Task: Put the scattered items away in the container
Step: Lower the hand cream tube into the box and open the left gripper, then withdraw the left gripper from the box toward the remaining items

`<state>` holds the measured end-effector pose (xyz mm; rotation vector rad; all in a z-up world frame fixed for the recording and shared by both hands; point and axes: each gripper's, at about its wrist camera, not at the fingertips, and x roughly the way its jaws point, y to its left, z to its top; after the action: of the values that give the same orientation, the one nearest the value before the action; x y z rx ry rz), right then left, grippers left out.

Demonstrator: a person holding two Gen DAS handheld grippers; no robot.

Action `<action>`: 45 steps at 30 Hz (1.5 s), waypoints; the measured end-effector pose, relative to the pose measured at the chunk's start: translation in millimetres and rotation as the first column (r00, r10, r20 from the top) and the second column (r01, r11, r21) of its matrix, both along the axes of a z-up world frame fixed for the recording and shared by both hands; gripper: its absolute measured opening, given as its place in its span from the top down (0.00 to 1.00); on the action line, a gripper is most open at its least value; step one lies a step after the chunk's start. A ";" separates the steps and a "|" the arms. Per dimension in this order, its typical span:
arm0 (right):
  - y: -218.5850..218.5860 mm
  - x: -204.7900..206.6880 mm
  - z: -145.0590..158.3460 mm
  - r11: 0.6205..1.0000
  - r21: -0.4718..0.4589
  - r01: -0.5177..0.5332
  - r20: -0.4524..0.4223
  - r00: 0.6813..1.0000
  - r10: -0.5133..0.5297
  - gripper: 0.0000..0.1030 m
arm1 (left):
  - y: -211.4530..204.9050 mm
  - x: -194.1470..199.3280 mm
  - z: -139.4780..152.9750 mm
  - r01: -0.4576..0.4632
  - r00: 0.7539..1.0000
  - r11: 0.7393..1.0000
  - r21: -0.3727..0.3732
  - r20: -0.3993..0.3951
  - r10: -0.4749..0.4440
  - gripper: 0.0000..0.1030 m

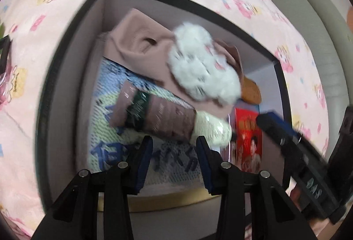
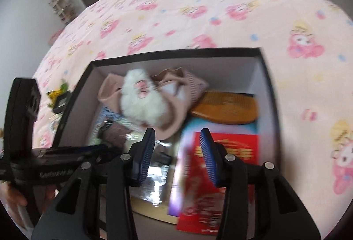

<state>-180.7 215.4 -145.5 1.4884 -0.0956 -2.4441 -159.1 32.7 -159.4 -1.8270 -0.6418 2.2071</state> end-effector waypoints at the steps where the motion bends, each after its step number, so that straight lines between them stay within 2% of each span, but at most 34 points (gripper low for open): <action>1: 1.6 0.9 -1.1 1.000 0.012 0.001 0.008 1.000 -0.001 0.57 | 4.7 1.2 -0.8 0.022 1.000 1.000 0.019 0.007 -0.022 0.66; 4: 5.6 3.6 0.0 0.999 0.036 0.001 0.007 1.000 -0.001 0.57 | 19.7 0.4 -3.3 0.072 0.997 0.996 0.049 0.023 -0.073 0.66; 7: 16.2 6.7 7.0 0.996 0.076 0.043 -0.027 0.999 -0.041 0.57 | 30.6 -5.3 -5.3 0.087 0.995 0.994 0.064 0.036 -0.089 0.66; 11: 20.0 4.9 2.7 0.998 0.053 0.044 -0.003 0.999 -0.044 0.57 | 14.2 -13.0 -4.2 -0.032 0.998 0.998 0.060 0.048 0.029 0.65; 14: 10.0 6.0 -0.8 0.999 0.045 0.011 0.001 1.000 -0.011 0.57 | -4.7 -9.5 4.0 -0.107 0.994 0.994 0.019 0.018 0.106 0.65; 15: 7.4 5.3 -1.2 1.000 0.031 0.000 0.004 1.000 0.000 0.57 | -10.1 -7.8 5.8 -0.115 0.993 0.993 0.038 0.016 0.115 0.65; 17: 12.3 2.7 1.2 0.996 -0.092 0.005 0.021 1.000 -0.003 0.57 | -15.6 -4.9 8.0 -0.098 0.995 0.991 0.087 0.026 0.096 0.65; 19: 26.4 -0.5 3.8 0.976 -0.208 0.063 0.046 0.997 -0.055 0.57 | -10.6 -3.3 9.7 -0.037 0.999 0.992 0.117 0.028 0.034 0.65; 20: 33.7 -2.0 5.1 0.969 -0.224 0.103 0.047 0.994 -0.094 0.57 | -5.8 -4.1 9.7 -0.004 1.000 0.992 0.126 0.031 0.000 0.65; 22: 45.6 -2.0 7.6 0.969 -0.179 0.169 0.025 0.986 -0.167 0.57 | 3.9 -5.4 8.3 0.034 0.999 0.991 0.128 0.031 -0.038 0.65; 24: 51.9 -0.1 6.1 0.969 -0.153 0.196 0.024 0.981 -0.194 0.55 | 11.8 -8.2 5.2 0.044 0.999 0.993 0.114 0.022 -0.047 0.66; 27: 52.8 -0.3 0.8 0.963 -0.195 0.187 0.064 0.982 -0.177 0.55 | 9.2 -15.1 -3.0 0.000 0.999 0.996 0.089 0.036 -0.004 0.72; 30: 43.5 -0.6 2.1 0.976 -0.151 0.158 0.046 0.987 -0.153 0.53 | -3.9 -17.9 -5.6 -0.047 0.998 0.997 0.067 0.039 0.044 0.73; 32: 38.0 -0.8 1.8 0.983 -0.124 0.136 0.032 0.991 -0.133 0.53 | -11.9 -14.4 -4.8 -0.047 0.998 0.994 0.102 0.040 0.044 0.73; 35: 29.7 2.0 2.6 0.991 -0.065 0.119 0.005 0.993 -0.119 0.53 | -17.4 -3.2 4.4 -0.014 1.000 0.991 0.132 0.003 0.014 0.73; 38: 21.3 7.1 8.3 0.994 0.020 0.106 -0.050 0.993 -0.105 0.53 | -19.1 11.3 20.5 0.018 0.997 0.996 0.086 -0.076 -0.011 0.73; 41: 16.2 17.5 18.6 0.996 0.015 0.087 -0.080 0.993 -0.086 0.49 | -9.5 31.0 39.3 0.039 0.989 0.999 0.014 -0.146 -0.037 0.73; 45: 5.4 41.5 37.6 0.998 -0.018 0.056 -0.131 0.990 -0.058 0.47 | -7.9 48.8 57.2 0.086 0.971 0.995 -0.044 -0.221 -0.094 0.72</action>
<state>-139.2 220.8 -107.9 1.3325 -0.1301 -2.5732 -110.2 24.8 -102.3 -1.5574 -0.4699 2.3297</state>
